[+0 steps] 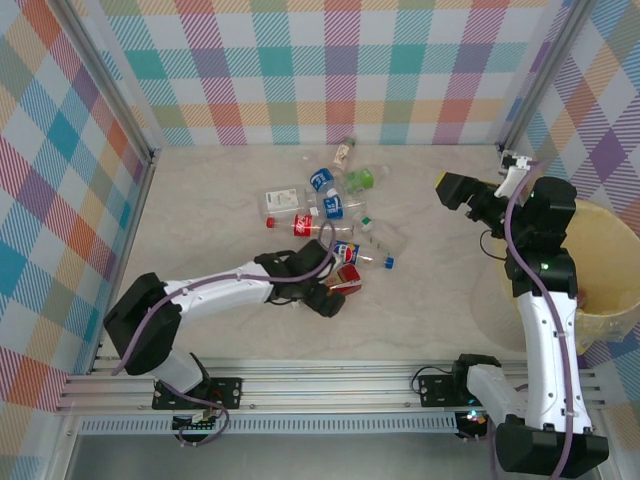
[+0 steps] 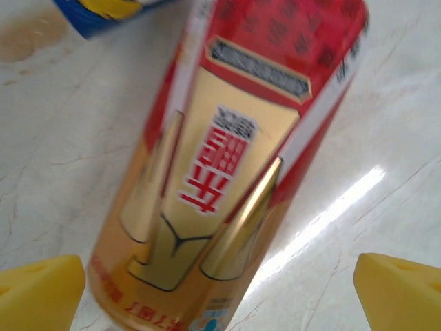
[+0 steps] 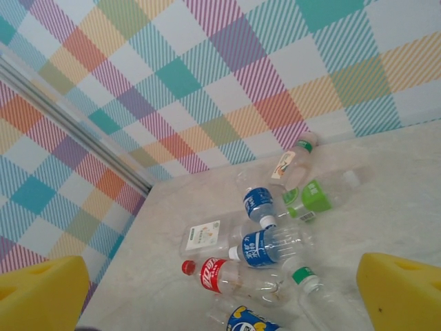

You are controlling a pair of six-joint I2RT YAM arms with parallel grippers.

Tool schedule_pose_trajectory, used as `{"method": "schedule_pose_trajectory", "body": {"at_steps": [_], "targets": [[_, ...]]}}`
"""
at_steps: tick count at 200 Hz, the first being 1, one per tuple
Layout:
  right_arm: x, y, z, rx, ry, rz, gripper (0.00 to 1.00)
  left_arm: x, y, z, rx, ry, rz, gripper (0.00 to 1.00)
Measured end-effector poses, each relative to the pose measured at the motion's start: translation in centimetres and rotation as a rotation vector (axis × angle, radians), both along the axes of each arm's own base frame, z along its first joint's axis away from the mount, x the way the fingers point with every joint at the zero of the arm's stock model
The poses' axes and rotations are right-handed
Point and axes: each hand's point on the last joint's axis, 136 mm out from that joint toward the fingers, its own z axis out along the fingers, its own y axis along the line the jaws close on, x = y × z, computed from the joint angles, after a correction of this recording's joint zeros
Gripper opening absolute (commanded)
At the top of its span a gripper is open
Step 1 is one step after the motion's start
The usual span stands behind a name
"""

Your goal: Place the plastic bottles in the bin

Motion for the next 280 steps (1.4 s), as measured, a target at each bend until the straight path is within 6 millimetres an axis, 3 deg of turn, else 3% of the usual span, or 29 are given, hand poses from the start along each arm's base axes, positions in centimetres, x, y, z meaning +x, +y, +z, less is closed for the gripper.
{"method": "schedule_pose_trajectory", "body": {"at_steps": [38,77,108,178,220,250,265,280], "targets": [[0.0,0.4,0.2,0.005,-0.007,0.019,1.00,0.6,1.9,-2.1,0.181,-0.041,-0.042,0.95],[0.6,0.6,0.2,0.006,-0.013,0.031,1.00,1.7,0.9,-2.8,0.224,-0.051,-0.083,0.87],[0.9,1.0,-0.4,0.007,0.003,0.047,1.00,1.9,0.8,-3.9,0.251,-0.039,-0.085,0.73],[1.9,4.3,-2.4,0.010,0.059,0.160,1.00,2.9,1.9,-2.7,0.107,0.022,0.038,0.55],[3.4,6.9,-5.4,0.028,0.170,0.203,1.00,4.3,1.9,1.2,-0.089,0.010,0.124,0.53],[4.5,9.9,-7.6,0.065,0.279,0.291,1.00,6.4,1.7,7.7,-0.347,-0.068,0.177,0.53],[4.8,12.3,-7.8,0.075,0.316,0.355,1.00,7.5,1.8,11.2,-0.451,-0.143,0.188,0.53],[4.8,14.5,-7.6,0.087,0.344,0.413,1.00,8.2,1.8,13.4,-0.500,-0.199,0.188,0.53]]}}
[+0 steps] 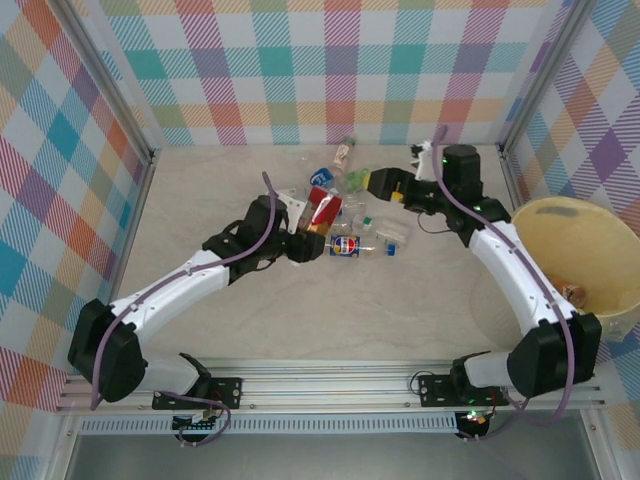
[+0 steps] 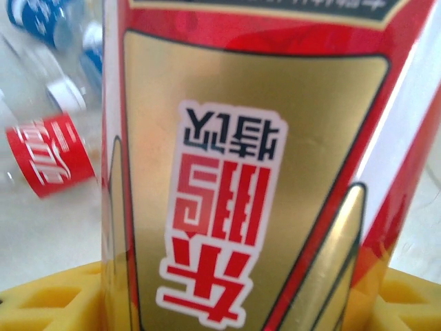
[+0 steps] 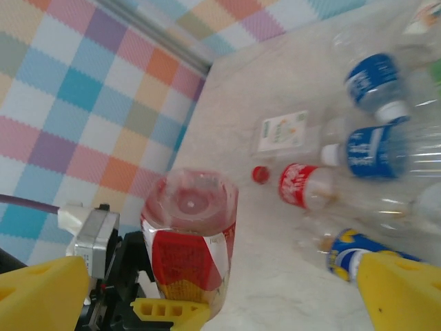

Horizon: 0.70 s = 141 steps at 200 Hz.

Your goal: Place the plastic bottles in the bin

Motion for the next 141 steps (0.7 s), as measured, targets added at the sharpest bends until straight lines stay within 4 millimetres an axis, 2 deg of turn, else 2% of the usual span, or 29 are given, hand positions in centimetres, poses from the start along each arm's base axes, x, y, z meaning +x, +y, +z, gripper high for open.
{"method": "schedule_pose_trajectory", "body": {"at_steps": [26,48,77,100,141], "targets": [[-0.6,3.2,1.2,0.045,0.020,0.089,1.00,0.9,-0.4,1.9,-0.015,-0.065,0.000,0.53],[-0.9,5.0,1.8,0.061,0.021,0.122,1.00,1.7,-0.9,2.9,-0.017,-0.104,-0.011,0.53],[-0.2,6.0,1.7,0.043,0.027,0.099,1.00,2.3,-1.9,4.3,-0.040,-0.137,-0.039,0.53],[0.5,6.5,1.0,0.025,0.047,0.078,0.94,2.6,-2.6,5.1,-0.062,-0.162,-0.061,0.53],[1.5,7.1,-0.3,-0.014,0.097,0.034,0.86,2.9,-3.5,4.4,-0.052,-0.151,-0.087,0.53]]}}
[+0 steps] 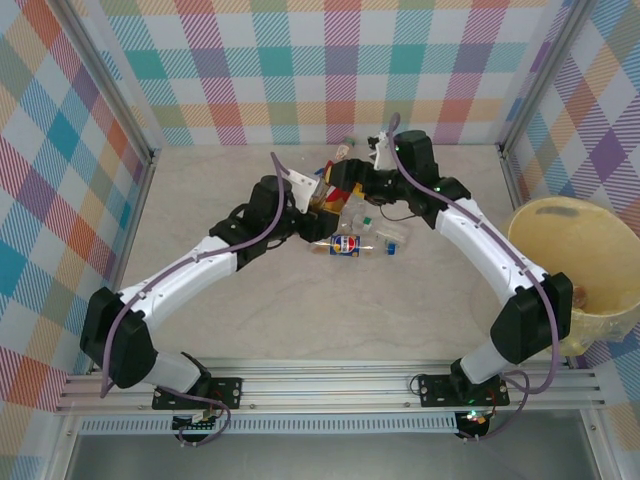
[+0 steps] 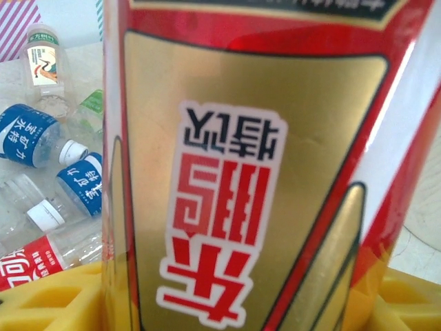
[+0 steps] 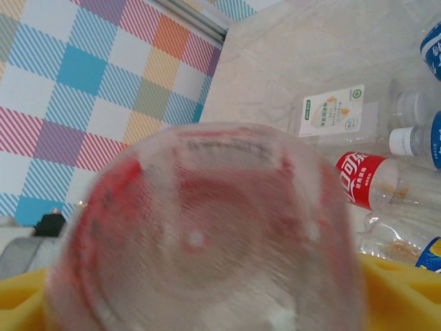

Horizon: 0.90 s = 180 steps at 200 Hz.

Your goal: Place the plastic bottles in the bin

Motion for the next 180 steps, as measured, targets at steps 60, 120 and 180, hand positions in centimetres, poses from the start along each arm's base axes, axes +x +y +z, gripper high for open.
{"method": "schedule_pose_trajectory", "body": {"at_steps": [60,120,180], "targets": [[0.9,-0.9,-0.5,-0.051,0.002,-0.065,0.62,0.7,-0.8,-0.5,0.028,0.018,0.002,0.55],[0.8,-1.9,0.0,-0.087,-0.043,-0.110,0.51,0.7,-1.8,-0.3,-0.004,0.024,-0.031,0.80],[0.0,-3.9,0.8,-0.143,-0.115,-0.183,0.50,-0.9,-3.3,1.0,-0.109,0.037,-0.127,1.00]]}}
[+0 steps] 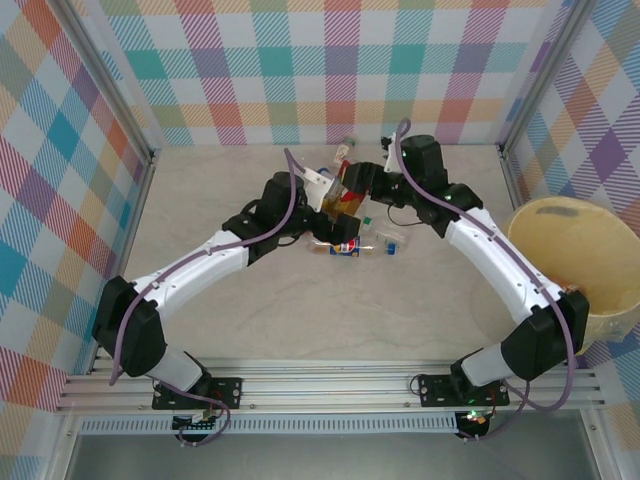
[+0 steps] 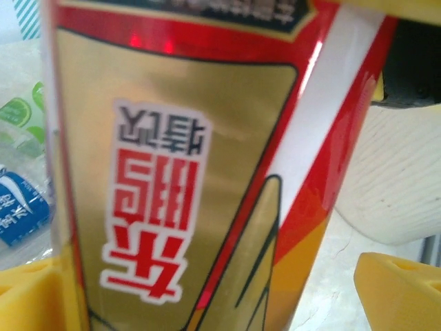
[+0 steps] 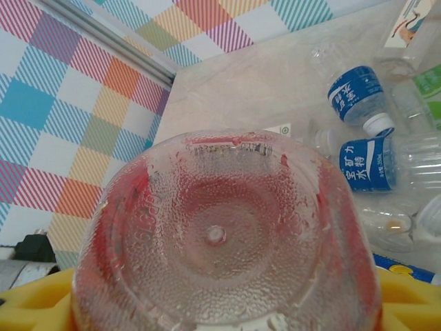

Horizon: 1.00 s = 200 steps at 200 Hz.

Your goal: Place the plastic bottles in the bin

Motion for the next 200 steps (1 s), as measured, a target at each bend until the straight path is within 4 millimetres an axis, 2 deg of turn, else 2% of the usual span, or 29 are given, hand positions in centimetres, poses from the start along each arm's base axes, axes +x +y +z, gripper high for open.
{"method": "schedule_pose_trajectory", "body": {"at_steps": [14,36,61,79,110,143,172,200], "targets": [[0.0,-0.8,0.4,-0.034,-0.030,-0.030,0.50,-0.3,0.7,0.8,-0.055,-0.003,-0.004,1.00],[0.1,-3.1,1.0,-0.118,-0.085,-0.111,0.50,-0.6,2.3,2.9,-0.120,-0.034,0.036,1.00],[-0.6,-6.5,2.5,-0.236,-0.162,-0.218,0.50,0.6,5.0,5.1,-0.146,-0.088,0.208,1.00],[-1.5,-9.3,4.4,-0.320,-0.240,-0.298,0.49,1.8,7.0,5.7,-0.142,-0.111,0.342,1.00],[-3.6,-13.5,8.1,-0.436,-0.356,-0.411,0.48,3.6,10.2,3.7,-0.081,-0.075,0.564,1.00],[-5.8,-17.3,11.5,-0.533,-0.458,-0.530,0.48,4.9,13.1,0.1,0.010,-0.005,0.759,1.00],[-7.1,-20.4,13.2,-0.643,-0.495,-0.635,0.48,5.2,14.2,-2.8,0.089,0.046,0.834,1.00],[-7.6,-23.4,14.0,-0.835,-0.500,-0.756,0.48,5.4,14.9,-3.1,0.107,0.060,0.891,1.00]]}}
